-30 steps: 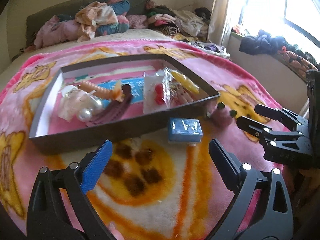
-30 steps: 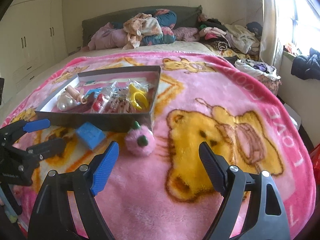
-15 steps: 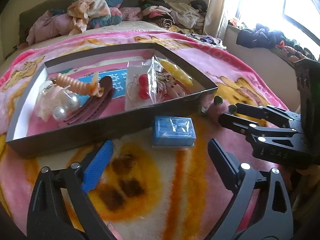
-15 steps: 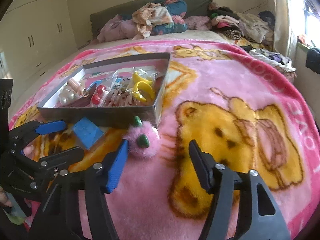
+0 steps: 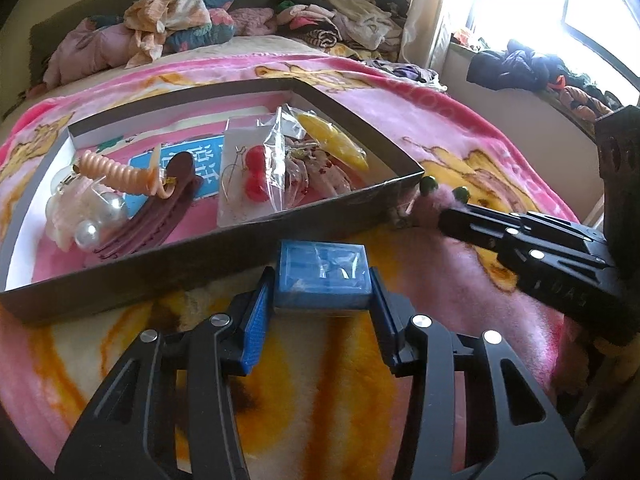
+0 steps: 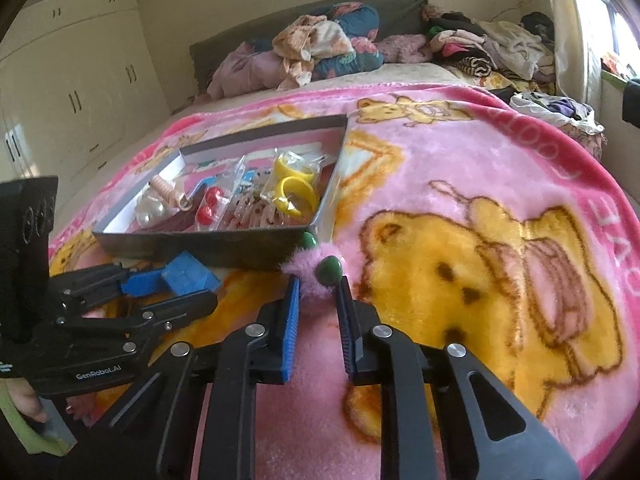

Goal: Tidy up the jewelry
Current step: 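Carry the blue box and pink pom-pom over the grey box with both tools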

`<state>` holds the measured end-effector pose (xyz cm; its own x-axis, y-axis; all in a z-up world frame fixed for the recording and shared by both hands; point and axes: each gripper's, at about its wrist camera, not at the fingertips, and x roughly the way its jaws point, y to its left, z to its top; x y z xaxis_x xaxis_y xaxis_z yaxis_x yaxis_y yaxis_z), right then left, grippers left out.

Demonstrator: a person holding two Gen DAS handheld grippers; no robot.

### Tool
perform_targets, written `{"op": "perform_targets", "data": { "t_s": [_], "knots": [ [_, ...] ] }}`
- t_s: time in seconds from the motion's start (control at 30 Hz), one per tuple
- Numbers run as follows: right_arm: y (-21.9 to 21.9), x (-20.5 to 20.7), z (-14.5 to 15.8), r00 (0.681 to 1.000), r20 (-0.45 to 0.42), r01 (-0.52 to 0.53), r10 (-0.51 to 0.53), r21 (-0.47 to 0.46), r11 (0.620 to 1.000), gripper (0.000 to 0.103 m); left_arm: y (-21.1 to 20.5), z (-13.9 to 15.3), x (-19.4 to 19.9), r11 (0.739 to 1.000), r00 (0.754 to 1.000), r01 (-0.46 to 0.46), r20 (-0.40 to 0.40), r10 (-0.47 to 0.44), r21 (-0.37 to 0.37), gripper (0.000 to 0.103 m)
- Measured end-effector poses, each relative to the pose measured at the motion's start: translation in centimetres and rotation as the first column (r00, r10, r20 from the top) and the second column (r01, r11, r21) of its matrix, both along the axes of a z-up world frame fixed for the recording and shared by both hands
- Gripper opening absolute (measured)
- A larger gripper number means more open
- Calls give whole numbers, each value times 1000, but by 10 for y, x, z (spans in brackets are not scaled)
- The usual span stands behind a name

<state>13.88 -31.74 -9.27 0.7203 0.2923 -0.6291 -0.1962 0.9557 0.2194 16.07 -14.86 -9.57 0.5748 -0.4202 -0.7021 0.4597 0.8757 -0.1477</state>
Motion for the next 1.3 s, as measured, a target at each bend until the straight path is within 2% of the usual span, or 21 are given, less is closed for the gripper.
{"op": "perform_targets", "data": {
  "t_s": [0.3,0.33,0.4,0.43,0.57,0.63,0.67,0.73,0.8,0.83,0.87,1.1,1.17,1.23,1.27,1.3],
  "knots": [
    [-2,-29,20,999,52,3,-5,49,999,13,20,17,-15,999,1000,-10,27,11,-44,36],
    [0,-30,21,999,54,-1,-2,49,999,11,22,19,-16,999,999,-11,33,13,-47,36],
    [6,-33,24,998,58,-15,12,52,999,1,29,26,-19,998,999,-19,45,22,-59,36],
    [9,-34,25,998,59,-23,20,52,998,1,32,29,-20,998,998,-23,51,27,-60,36],
    [23,-31,24,998,48,-45,45,6,999,1,46,40,-20,997,995,-49,79,54,-63,36],
    [23,-29,21,999,32,-18,18,-2,1000,1,52,42,-20,996,995,-58,83,64,-67,36],
    [22,-28,19,1000,25,3,-3,-9,1000,2,57,43,-19,995,994,-65,84,71,-69,36],
    [18,-25,16,999,9,37,-37,-14,999,14,63,44,-18,994,993,-77,86,83,-75,36],
    [14,-22,13,997,6,72,-72,-22,997,35,69,45,-16,993,992,-89,84,96,-84,36],
    [14,-21,12,997,11,81,-81,-33,996,39,70,45,-16,992,991,-93,84,100,-86,36],
    [15,-19,11,996,19,90,-90,-58,994,42,73,46,-15,991,991,-98,85,106,-89,36],
    [17,-6,1,990,16,140,-140,-171,975,45,83,46,-13,988,989,-114,82,123,-106,37],
    [12,1,-4,986,2,163,-166,-179,970,43,84,46,-12,987,989,-117,81,126,-109,37],
    [7,6,-8,983,-14,180,-186,-188,966,33,85,46,-11,986,988,-120,79,129,-112,37],
    [5,8,-10,981,-23,184,-191,-186,965,25,86,46,-11,986,988,-122,79,131,-113,37],
    [2,11,-11,980,-30,190,-198,-174,966,25,86,46,-10,986,988,-124,79,133,-114,37]
  ]
}}
